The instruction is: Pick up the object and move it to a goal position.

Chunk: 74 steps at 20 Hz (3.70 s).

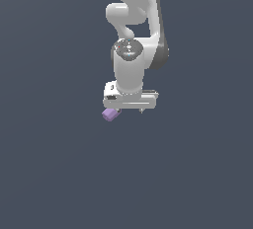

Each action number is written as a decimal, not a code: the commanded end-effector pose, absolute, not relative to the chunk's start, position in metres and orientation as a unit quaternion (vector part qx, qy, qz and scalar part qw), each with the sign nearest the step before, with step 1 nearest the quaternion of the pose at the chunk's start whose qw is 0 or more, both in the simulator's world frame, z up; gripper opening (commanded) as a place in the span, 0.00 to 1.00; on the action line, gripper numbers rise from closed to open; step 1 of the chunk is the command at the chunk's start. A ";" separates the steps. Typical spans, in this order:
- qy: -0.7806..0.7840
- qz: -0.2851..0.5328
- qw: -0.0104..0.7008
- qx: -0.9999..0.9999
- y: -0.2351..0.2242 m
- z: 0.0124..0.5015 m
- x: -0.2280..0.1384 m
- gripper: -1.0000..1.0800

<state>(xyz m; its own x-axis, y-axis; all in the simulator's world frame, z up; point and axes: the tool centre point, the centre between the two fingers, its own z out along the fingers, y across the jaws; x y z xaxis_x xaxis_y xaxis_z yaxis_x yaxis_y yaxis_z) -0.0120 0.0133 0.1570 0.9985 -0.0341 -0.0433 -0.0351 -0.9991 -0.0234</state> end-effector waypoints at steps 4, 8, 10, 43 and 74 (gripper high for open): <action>0.018 0.020 0.014 -1.000 0.011 0.160 -0.012 0.96; 0.018 0.017 0.020 -1.000 0.005 0.168 -0.012 0.96; 0.016 0.017 0.021 -1.000 0.005 0.169 -0.011 0.96; 0.333 0.001 0.001 -0.943 -0.075 0.093 -0.082 0.96; 0.349 0.000 0.000 -0.937 -0.079 0.040 -0.088 0.00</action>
<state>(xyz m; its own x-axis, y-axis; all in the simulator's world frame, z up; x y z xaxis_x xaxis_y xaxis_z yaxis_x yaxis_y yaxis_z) -0.0873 -0.0784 0.0407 0.7569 -0.6536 0.0005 -0.6536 -0.7569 -0.0009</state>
